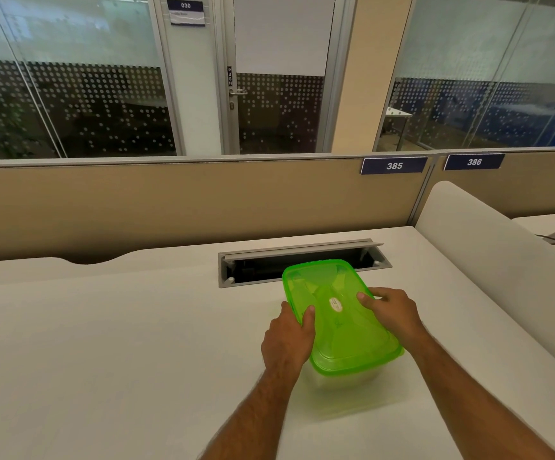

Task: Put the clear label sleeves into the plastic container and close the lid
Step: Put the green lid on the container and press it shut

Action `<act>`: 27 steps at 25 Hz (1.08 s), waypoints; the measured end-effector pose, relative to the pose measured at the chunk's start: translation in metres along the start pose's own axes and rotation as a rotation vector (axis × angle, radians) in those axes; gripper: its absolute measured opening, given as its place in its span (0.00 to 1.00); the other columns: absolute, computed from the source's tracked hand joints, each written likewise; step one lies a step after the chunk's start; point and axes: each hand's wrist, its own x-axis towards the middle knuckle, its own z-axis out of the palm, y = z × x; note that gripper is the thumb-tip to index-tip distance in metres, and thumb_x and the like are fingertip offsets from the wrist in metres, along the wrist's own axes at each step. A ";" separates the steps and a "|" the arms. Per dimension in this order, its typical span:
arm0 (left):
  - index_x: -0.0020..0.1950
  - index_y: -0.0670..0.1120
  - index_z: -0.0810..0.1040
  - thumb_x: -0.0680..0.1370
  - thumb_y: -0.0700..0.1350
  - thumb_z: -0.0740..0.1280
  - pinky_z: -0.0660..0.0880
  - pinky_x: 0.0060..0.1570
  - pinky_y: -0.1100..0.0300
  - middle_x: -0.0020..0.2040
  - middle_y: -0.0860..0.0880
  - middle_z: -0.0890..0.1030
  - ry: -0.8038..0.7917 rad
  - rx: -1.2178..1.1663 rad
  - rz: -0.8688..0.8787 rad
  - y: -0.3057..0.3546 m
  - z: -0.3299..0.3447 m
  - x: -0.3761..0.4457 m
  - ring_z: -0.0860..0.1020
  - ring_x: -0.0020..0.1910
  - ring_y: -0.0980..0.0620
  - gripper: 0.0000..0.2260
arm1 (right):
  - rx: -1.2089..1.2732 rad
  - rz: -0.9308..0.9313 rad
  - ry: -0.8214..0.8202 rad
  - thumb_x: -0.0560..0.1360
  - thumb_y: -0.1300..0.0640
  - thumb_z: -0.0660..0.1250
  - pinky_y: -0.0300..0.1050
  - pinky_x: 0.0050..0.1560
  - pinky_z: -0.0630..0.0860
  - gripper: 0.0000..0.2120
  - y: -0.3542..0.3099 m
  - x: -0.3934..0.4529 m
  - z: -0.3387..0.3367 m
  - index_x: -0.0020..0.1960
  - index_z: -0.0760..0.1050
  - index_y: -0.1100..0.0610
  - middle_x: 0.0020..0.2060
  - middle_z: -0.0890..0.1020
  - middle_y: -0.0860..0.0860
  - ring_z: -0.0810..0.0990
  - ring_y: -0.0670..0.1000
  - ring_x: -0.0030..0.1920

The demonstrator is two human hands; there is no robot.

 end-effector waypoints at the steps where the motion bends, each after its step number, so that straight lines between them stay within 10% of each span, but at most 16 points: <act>1: 0.68 0.46 0.69 0.79 0.66 0.54 0.76 0.57 0.46 0.59 0.43 0.81 0.003 0.007 -0.003 0.000 0.001 0.000 0.79 0.57 0.41 0.28 | 0.007 0.002 0.007 0.74 0.45 0.71 0.50 0.60 0.73 0.21 0.000 0.000 0.001 0.62 0.80 0.55 0.59 0.82 0.56 0.79 0.58 0.59; 27: 0.57 0.47 0.77 0.78 0.64 0.56 0.77 0.53 0.49 0.54 0.46 0.82 0.046 -0.035 -0.061 0.004 0.002 0.010 0.80 0.52 0.44 0.23 | -0.053 -0.058 -0.002 0.80 0.44 0.61 0.50 0.59 0.73 0.17 0.004 0.004 0.004 0.62 0.80 0.51 0.57 0.83 0.55 0.79 0.59 0.58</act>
